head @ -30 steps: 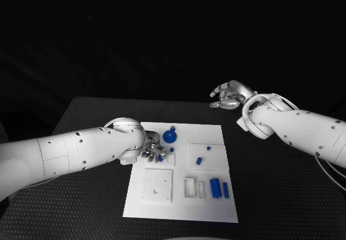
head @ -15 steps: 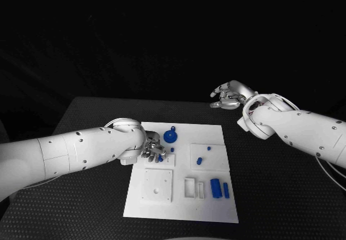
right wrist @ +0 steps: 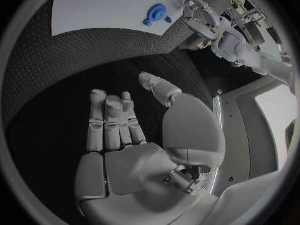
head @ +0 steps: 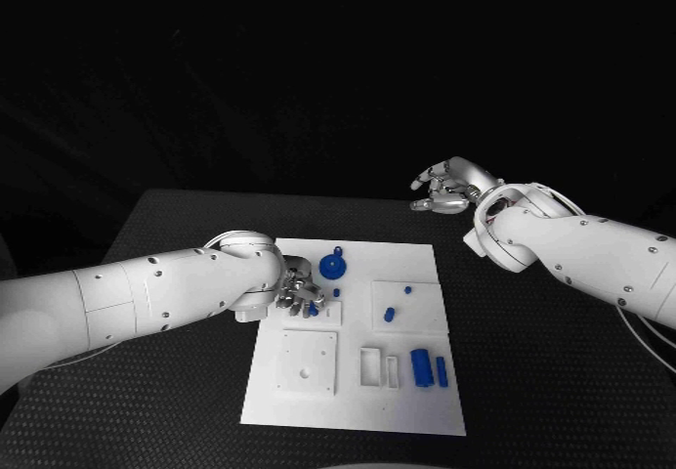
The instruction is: Assemble the parts on the task board
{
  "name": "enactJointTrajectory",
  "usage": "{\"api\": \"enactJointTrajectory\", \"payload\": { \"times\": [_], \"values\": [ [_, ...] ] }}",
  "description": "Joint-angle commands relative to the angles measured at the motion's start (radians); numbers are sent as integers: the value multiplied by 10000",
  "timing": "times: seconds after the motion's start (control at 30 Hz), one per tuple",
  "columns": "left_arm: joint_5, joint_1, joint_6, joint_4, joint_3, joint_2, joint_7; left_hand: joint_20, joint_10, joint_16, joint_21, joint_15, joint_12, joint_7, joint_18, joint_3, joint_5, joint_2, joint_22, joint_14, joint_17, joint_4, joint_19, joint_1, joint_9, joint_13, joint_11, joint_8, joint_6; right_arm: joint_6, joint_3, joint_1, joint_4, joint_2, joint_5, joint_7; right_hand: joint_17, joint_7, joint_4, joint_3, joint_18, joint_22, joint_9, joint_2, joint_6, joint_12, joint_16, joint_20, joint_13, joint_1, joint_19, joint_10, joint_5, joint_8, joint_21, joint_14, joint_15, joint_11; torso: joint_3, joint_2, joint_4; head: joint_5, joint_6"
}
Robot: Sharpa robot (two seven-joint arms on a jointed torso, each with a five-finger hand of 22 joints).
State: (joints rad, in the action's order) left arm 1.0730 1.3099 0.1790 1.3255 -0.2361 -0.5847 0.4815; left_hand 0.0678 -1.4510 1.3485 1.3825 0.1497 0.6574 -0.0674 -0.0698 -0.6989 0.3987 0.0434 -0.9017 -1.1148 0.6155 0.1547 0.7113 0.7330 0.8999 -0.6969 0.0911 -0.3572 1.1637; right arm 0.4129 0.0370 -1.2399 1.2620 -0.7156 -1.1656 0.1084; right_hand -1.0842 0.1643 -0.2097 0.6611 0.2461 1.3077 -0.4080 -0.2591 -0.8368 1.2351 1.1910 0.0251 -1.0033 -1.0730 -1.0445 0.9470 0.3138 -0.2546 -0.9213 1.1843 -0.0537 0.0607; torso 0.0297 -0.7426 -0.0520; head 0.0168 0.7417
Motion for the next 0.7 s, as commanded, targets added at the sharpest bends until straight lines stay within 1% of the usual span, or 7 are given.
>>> {"api": "enactJointTrajectory", "payload": {
  "times": [0.03, 0.17, 0.5, 0.7],
  "values": [
    [-8, -63, 190, -8, -37, 21, -100, 1782, 62, 53, 46, 104, 60, 807, -18, -1353, 21, 26, 8, -89, -2, 1267, 82, 131, 22, -13, 102, -35, 1065, -97, 4, 0, 9, 19, -5, -89, 15, 63, -14, -65, 156, 153, -16, 67, -11, 70, 38, 16, 11, 0, 81, -66, 44, -53, 56, -67, 28, -26, 4, -3, 1, 3, 3],
    [3, -63, 269, -11, -36, 8, -115, 1783, 68, 63, 53, 102, 76, 808, -20, -1363, 20, -9, 10, -85, -4, 1255, 83, 172, 35, -15, 102, -36, 1063, -104, 4, 0, 4, 19, -5, -92, 17, 64, -14, -67, 156, 153, -15, 68, -9, 73, 39, 16, 15, 2, 81, -68, 47, -53, 56, -68, 28, -26, 12, 2, -3, -10, 7],
    [-39, -63, 319, -15, -35, -17, -136, 1783, 71, 82, 62, 98, 102, 810, -21, -1371, 22, -49, 12, -86, -5, 1242, 82, 227, 53, -18, 105, -42, 1068, -107, 4, 0, -13, 22, -5, -94, 21, 64, -15, -70, 156, 153, -15, 71, -7, 80, 42, 17, 25, 3, 82, -71, 53, -55, 56, -71, 29, -26, 12, 8, -9, -10, 34],
    [-58, -61, 307, 9, -35, -62, -108, 1782, 70, 88, 66, 96, 112, 812, -21, -1370, 24, -44, 13, -87, -5, 1235, 82, 240, 60, -20, 106, -45, 1071, -101, 4, 1, -24, 34, -5, -96, 23, 65, -15, -72, 156, 153, -15, 73, -6, 84, 44, 18, 30, 5, 82, -73, 55, -56, 55, -71, 29, -25, 7, 1, -5, -23, 26]
  ]
}}
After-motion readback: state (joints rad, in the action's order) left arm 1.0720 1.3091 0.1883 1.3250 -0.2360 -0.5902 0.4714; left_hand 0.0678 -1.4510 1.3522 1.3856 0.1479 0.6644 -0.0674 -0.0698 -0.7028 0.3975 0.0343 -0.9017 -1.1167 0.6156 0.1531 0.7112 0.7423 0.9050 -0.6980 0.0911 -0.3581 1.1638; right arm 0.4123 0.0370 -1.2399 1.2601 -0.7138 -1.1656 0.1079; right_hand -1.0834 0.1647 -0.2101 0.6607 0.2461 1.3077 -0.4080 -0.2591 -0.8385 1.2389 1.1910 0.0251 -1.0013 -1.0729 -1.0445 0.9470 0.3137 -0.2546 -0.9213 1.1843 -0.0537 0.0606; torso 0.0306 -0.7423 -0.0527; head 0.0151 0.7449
